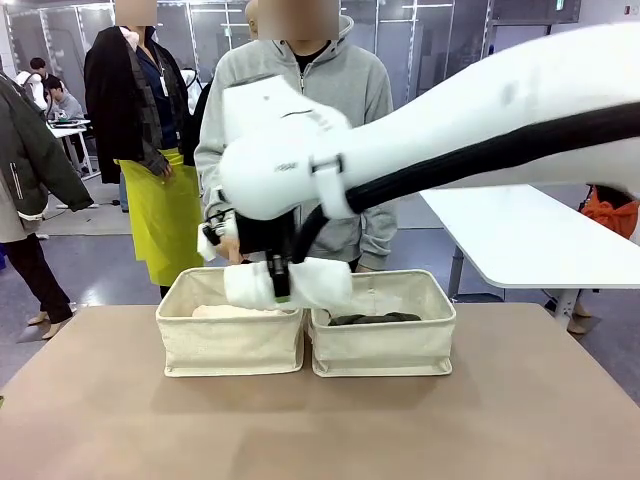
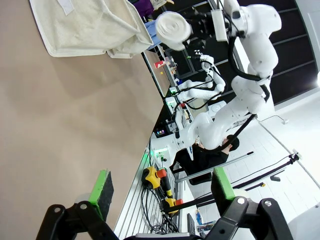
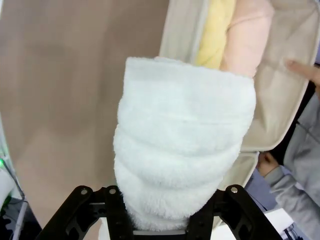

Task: Divide the towels into two baskets.
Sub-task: Pick up one hotel-folded towel from the bottom of the table and place it in the Fabric basket indicated by the person.

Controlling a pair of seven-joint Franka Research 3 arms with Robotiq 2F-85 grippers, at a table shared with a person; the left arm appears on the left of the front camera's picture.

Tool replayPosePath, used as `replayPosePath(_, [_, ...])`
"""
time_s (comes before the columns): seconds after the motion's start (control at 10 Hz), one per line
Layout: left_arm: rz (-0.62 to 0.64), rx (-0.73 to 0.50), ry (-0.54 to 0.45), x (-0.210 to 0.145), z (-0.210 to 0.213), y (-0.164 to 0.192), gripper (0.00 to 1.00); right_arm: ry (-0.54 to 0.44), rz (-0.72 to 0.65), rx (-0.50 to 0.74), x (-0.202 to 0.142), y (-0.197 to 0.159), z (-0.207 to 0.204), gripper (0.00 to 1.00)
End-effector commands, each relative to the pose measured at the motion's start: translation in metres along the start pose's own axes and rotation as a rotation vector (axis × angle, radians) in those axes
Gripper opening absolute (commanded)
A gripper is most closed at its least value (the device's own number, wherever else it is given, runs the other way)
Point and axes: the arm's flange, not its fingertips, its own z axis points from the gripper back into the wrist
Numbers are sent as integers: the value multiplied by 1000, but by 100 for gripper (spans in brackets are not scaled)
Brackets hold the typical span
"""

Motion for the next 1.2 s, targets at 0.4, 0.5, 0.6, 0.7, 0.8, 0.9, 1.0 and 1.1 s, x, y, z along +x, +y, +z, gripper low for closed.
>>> replayPosePath(0.4, [-8, 3, -2, -1, 1, -4, 100, 17, -6, -268, 78, -57, -27, 36])
replayPosePath(0.5, [-8, 3, -2, -1, 1, -4, 100, -30, 15, -299, 75, -60, -36, 36])
replayPosePath(0.6, [-8, 3, -2, -1, 1, -4, 100, -121, 28, -274, 70, -66, -44, 36])
replayPosePath(0.7, [-8, 3, -2, -1, 1, -4, 100, -167, 21, -274, 64, -72, -52, 36])
replayPosePath(0.8, [-8, 3, -2, -1, 1, -4, 100, -158, 28, -286, 61, -75, -57, 36])
replayPosePath(0.9, [-8, 3, -2, -1, 1, -4, 100, -139, 51, -294, 61, -74, -61, 36])
replayPosePath(1.0, [-8, 3, -2, -1, 1, -4, 100, -127, 52, -283, 62, -74, -66, 36])
replayPosePath(1.1, [-8, 3, -2, -1, 1, -4, 100, -125, 48, -266, 61, -73, -70, 36])
